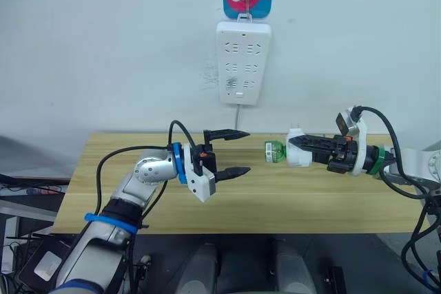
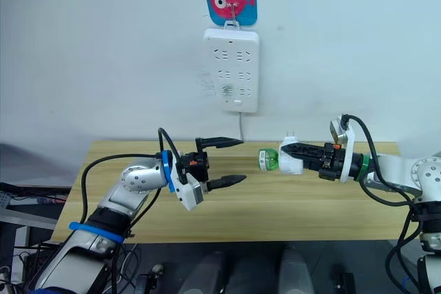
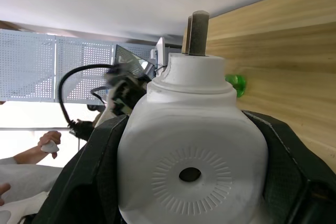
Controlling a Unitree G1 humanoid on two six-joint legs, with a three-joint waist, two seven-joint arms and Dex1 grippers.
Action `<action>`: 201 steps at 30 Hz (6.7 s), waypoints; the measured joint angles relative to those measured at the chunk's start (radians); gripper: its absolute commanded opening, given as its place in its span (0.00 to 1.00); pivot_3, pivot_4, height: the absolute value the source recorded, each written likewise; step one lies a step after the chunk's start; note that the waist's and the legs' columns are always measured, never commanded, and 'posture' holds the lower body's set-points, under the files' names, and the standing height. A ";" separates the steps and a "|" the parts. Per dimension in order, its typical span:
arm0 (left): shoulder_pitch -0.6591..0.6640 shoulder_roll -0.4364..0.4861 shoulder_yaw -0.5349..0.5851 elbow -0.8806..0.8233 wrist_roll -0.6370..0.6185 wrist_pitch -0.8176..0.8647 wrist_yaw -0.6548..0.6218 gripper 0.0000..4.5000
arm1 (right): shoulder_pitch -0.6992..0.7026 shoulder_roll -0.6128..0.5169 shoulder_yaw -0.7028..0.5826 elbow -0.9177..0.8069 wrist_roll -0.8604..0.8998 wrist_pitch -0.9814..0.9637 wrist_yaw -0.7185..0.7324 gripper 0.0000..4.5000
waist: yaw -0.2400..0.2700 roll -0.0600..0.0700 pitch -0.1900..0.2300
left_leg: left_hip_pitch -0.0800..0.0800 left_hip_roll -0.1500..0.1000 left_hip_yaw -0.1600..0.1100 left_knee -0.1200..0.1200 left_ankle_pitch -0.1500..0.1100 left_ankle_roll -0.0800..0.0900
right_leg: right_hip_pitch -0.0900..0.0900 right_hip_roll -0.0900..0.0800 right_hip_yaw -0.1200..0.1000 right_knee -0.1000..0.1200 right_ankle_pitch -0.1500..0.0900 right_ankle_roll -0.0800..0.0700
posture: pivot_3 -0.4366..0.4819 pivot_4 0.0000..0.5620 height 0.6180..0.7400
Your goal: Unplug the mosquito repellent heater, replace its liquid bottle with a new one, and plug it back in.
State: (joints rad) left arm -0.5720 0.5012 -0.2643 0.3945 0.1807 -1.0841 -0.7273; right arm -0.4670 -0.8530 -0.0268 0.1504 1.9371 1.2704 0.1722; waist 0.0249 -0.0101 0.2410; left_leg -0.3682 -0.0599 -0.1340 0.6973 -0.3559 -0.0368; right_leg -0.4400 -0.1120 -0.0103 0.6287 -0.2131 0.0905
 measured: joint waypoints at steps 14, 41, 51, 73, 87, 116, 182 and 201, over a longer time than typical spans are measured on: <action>-0.098 -0.038 -0.045 0.154 0.165 -0.192 0.173 1.00 | -0.007 0.090 0.002 -0.050 0.000 0.009 -0.035 0.68 | -0.005 0.000 0.000 | 0.000 0.000 -0.002 0.000 0.000 0.000 | 0.000 0.000 -0.001 0.001 0.000 0.000 | 0.52 0.46 1.00; 0.041 0.165 -0.325 -0.328 -0.642 0.516 -0.162 0.51 | 0.021 0.043 -0.012 -0.137 0.013 0.036 0.022 0.68 | -0.020 0.001 -0.001 | -0.003 0.004 -0.013 0.001 0.000 0.000 | -0.001 -0.008 0.000 0.000 0.000 0.000 | 0.51 0.40 1.00; -0.013 0.307 -0.248 -0.514 -1.852 1.846 0.067 0.51 | 0.057 -0.018 0.016 -0.199 0.041 0.042 0.092 0.68 | -0.035 0.004 -0.002 | -0.002 -0.008 -0.013 0.001 0.001 0.002 | -0.001 -0.002 -0.003 0.003 -0.001 0.001 | 0.50 0.40 1.00; 0.073 0.121 0.053 -0.295 -2.031 2.309 0.267 0.98 | 0.054 0.007 0.066 -0.249 0.026 -0.025 0.027 0.68 | -0.056 0.004 -0.002 | 0.003 -0.004 -0.001 0.001 0.001 0.002 | 0.000 0.000 0.002 0.006 -0.001 0.001 | 0.51 0.42 1.00; 0.167 0.199 0.151 -0.479 -1.480 2.074 0.105 0.99 | 0.034 0.004 0.005 -0.054 0.012 -0.007 0.034 0.68 | -0.052 0.004 -0.002 | 0.003 -0.003 0.001 0.001 0.001 0.002 | 0.000 0.000 0.003 0.005 0.000 0.000 | 0.51 0.43 1.00; -0.043 -0.031 -0.014 0.065 0.135 -0.161 0.188 0.95 | -0.053 0.090 0.007 -0.024 0.010 0.042 -0.018 0.68 | -0.017 0.004 -0.002 | 0.000 -0.001 0.000 0.002 0.001 0.003 | -0.001 -0.005 -0.001 0.000 0.004 0.002 | 0.51 0.43 1.00; 0.190 0.101 0.274 -0.441 -1.530 2.322 -0.026 0.49 | 0.026 0.010 0.091 0.206 -1.269 -0.179 0.070 0.68 | -0.047 0.004 -0.002 | 0.003 -0.005 0.006 0.001 0.001 0.005 | 0.000 -0.004 0.003 0.002 0.004 0.002 | 0.57 0.46 1.00; 0.216 0.060 0.293 -0.465 -1.423 2.318 -0.072 0.49 | 0.017 0.006 0.095 0.155 -1.516 -0.183 0.322 1.00 | -0.043 0.004 -0.002 | 0.003 -0.005 0.005 0.001 0.001 0.005 | 0.000 -0.004 0.002 0.002 0.004 0.002 | 0.54 0.46 1.00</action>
State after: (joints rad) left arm -0.3565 0.5609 0.0285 -0.0704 -1.2419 1.2342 -0.7996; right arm -0.4496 -0.8465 0.0678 0.3050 0.4208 1.0877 0.4941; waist -0.0178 -0.0063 0.2388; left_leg -0.3654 -0.0653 -0.1286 0.6983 -0.3545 -0.0320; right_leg -0.4404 -0.1162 -0.0078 0.6306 -0.2096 0.0930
